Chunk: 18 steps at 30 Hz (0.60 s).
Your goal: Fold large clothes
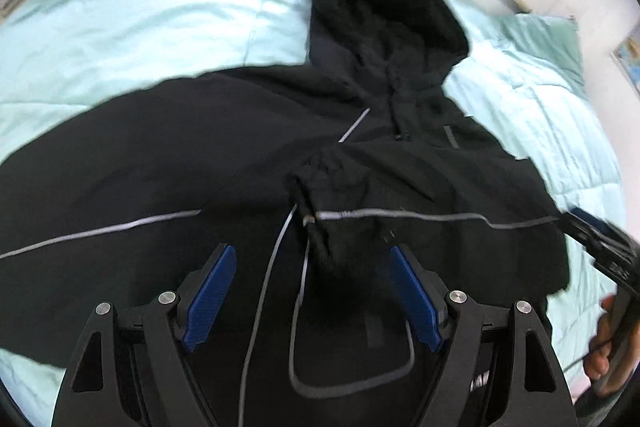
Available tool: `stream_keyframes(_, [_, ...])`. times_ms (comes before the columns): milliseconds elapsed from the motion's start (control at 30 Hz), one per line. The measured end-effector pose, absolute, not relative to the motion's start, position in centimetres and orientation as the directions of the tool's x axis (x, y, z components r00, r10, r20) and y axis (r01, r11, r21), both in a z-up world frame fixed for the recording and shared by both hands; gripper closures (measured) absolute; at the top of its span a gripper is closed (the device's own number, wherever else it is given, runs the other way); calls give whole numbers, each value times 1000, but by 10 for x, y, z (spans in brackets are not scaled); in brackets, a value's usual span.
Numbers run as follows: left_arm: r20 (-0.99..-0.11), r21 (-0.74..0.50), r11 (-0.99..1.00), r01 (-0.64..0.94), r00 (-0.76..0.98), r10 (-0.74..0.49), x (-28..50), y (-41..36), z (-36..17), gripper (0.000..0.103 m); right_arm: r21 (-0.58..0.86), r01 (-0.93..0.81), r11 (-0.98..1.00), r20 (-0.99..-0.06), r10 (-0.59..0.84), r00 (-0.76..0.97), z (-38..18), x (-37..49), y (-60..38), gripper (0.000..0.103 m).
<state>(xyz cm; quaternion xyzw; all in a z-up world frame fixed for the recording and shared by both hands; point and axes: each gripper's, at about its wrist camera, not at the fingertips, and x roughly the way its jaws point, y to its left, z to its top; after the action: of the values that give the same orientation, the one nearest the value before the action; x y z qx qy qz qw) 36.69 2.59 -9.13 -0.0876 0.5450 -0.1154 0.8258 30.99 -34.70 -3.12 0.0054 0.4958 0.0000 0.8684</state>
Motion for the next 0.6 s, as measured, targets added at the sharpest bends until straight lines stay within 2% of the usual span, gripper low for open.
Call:
stream_keyframes(67, [-907,-257,963,80,323,-269,384,16,-113,23,24,78,997,-876,-16,481,-43,312,-377,43])
stream_keyframes(100, [-909,-275,959,75,305,-285,390,13,-120,29,36,101,994,-882,-16,471,-47,305,-384,43])
stream_keyframes(133, [-903,-308,949,71,293,-315,394,10,-127,43,50,124,991,-889,-12,458,-53,304,-394,43])
stream_keyframes(167, [-907,-293,954,68,297,-300,397,7,-130,70,58,136,989,-895,-9,447,-58,303,-400,43])
stream_keyframes(200, [-903,-303,949,83,292,-314,400,3,-130,84,53,143,988,-898,-16,440,-61,302,-404,43])
stream_keyframes(333, [-835,-310,944,110,442,-326,387,10,-81,87,60,141,988,-894,-10,447,-59,298,-406,43])
stream_keyframes(433, [-799,-332,941,64,512,-317,378,47,-50,87,73,128,989,-887,5,463,-58,301,-398,43])
stream_keyframes(533, [-857,-348,937,39,393,-334,387,75,-82,86,86,98,992,-905,36,424,-82,317,-380,43])
stream_keyframes(600, [-908,-302,953,24,297,-296,390,79,-122,82,60,73,996,-923,28,384,-110,328,-365,43])
